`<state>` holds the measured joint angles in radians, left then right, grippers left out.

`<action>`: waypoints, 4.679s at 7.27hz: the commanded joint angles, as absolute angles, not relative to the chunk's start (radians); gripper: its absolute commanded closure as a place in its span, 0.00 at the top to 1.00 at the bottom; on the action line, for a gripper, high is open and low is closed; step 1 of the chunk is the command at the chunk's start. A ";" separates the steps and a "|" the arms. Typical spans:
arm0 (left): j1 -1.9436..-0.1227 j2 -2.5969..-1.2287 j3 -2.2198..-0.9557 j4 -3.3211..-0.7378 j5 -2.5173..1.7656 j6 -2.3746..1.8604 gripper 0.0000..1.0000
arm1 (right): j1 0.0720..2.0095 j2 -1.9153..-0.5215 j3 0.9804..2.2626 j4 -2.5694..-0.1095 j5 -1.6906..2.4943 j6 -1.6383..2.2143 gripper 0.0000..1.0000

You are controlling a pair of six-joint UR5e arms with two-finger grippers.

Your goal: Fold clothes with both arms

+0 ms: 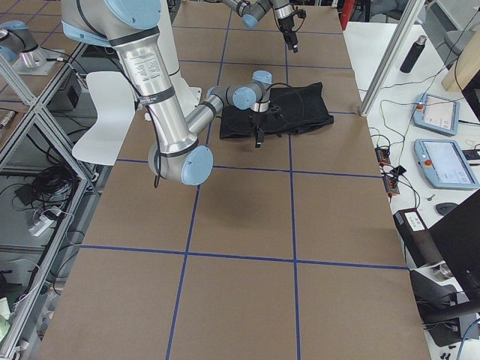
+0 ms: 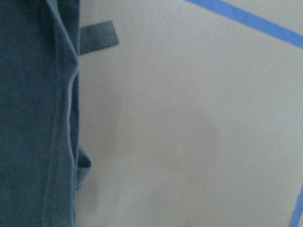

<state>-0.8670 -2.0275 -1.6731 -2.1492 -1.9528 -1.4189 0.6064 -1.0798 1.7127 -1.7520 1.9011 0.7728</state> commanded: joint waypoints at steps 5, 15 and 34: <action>-0.873 -2.037 -1.689 -2.160 -1.948 -1.381 1.00 | 0.715 -0.802 1.422 -1.604 1.885 0.724 1.00; -0.885 -2.051 -1.733 -2.154 -1.942 -1.350 1.00 | 0.689 -0.719 1.144 -1.387 1.878 0.721 1.00; -0.887 -2.066 -1.727 -2.149 -1.950 -1.359 1.00 | 0.795 -0.612 0.996 -1.382 1.971 0.565 1.00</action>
<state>-0.8866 -2.0657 -1.7295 -2.1502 -1.9485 -1.3597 0.8070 -0.6284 1.0280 -1.3829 1.9780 0.5645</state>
